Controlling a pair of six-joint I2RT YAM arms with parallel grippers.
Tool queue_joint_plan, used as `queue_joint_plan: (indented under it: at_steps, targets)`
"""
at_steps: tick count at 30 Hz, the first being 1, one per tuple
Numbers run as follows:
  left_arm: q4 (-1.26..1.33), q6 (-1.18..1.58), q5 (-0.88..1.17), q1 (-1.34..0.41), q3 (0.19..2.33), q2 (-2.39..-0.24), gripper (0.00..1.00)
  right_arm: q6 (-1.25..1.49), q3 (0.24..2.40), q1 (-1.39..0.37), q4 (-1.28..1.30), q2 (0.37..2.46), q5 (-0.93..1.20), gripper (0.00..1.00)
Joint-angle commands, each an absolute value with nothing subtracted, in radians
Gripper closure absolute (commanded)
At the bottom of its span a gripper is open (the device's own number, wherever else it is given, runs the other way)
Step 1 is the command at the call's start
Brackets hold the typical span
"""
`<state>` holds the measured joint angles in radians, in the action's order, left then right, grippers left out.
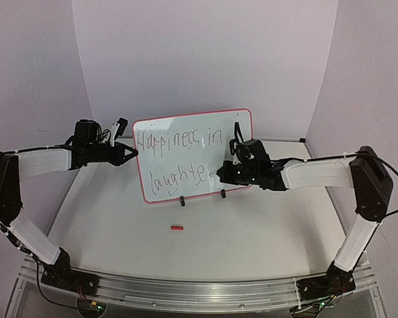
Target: Write a sentence on the whiteboard
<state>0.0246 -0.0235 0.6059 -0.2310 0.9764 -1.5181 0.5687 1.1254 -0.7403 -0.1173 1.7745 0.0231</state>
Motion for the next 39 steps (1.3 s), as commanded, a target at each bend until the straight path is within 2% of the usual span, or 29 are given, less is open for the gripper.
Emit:
queue_joint_plan:
  at_steps: [1, 39]
  targets:
    - [0.009, -0.078, 0.566, -0.231, 1.008, -1.505, 1.0, 0.546, 1.187, -0.735, -0.137, 1.786, 0.002, 1.0]
    - [0.008, -0.079, 0.565, -0.231, 1.008, -1.503, 1.0, 0.572, 1.132, -0.722, -0.137, 1.73, -0.084, 1.0]
